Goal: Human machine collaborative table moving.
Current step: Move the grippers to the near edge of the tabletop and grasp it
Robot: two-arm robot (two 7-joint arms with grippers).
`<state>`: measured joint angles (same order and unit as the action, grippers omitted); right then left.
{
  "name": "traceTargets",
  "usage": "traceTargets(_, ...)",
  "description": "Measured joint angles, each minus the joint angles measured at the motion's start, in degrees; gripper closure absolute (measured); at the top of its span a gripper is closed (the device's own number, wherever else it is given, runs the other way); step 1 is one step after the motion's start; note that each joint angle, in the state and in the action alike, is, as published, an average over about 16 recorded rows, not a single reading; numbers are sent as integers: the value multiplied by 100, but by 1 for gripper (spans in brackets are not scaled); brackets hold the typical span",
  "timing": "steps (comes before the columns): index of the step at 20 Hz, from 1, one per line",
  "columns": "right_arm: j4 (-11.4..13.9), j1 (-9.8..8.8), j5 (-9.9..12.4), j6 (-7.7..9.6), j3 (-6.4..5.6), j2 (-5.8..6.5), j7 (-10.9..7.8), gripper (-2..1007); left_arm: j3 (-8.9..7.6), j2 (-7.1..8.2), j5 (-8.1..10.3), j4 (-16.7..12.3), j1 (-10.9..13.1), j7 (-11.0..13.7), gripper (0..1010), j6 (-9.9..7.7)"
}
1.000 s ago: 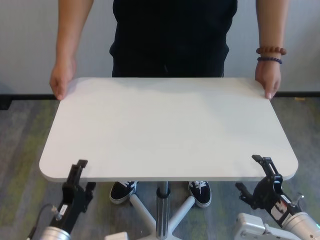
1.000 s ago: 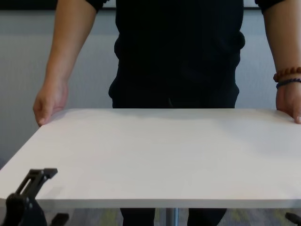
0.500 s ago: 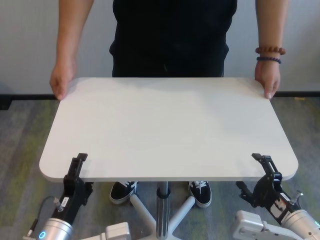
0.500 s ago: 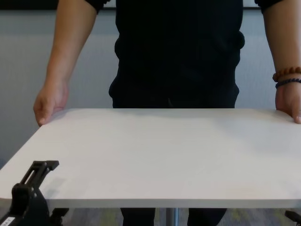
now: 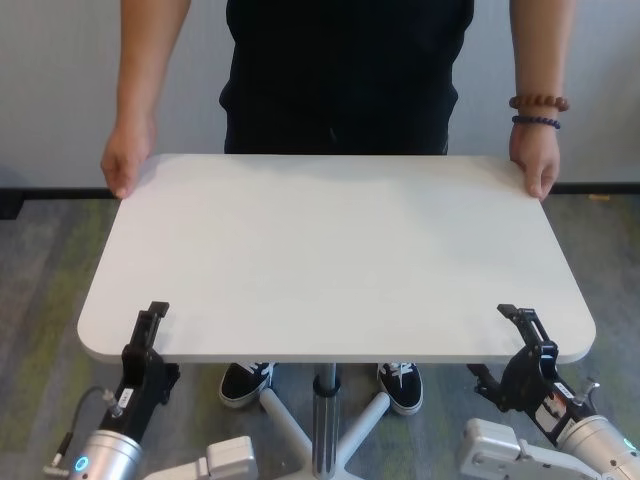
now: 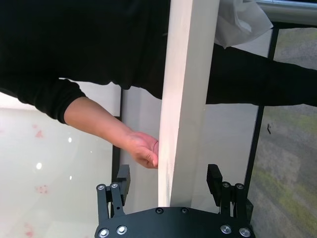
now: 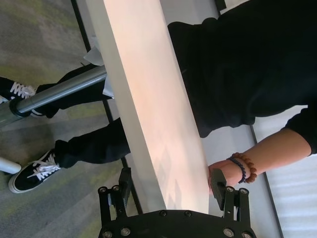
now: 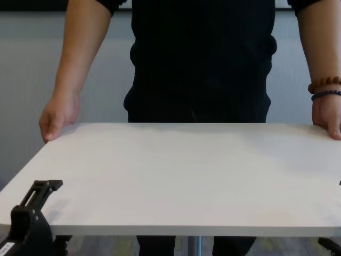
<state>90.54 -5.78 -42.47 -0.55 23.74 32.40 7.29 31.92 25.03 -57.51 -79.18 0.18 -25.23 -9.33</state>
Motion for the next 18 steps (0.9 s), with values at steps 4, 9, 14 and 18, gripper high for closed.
traceTargets(4, -32, 14, -60, -15, -24, -43, -30, 5, -49, -42, -29, 40, -21, 5, 7, 44)
traceTargets(9, -88, 34, -136, -35, -55, -92, -61, 5, -92, -83, -55, 65, -41, 34, 7, 110)
traceTargets(14, -181, 82, -251, -47, -67, -147, -85, 5, -111, -110, -73, 80, -57, 67, 7, 158)
traceTargets(18, -281, 143, -395, -46, -51, -202, -66, 5, -119, -121, -74, 90, -63, 76, 7, 184)
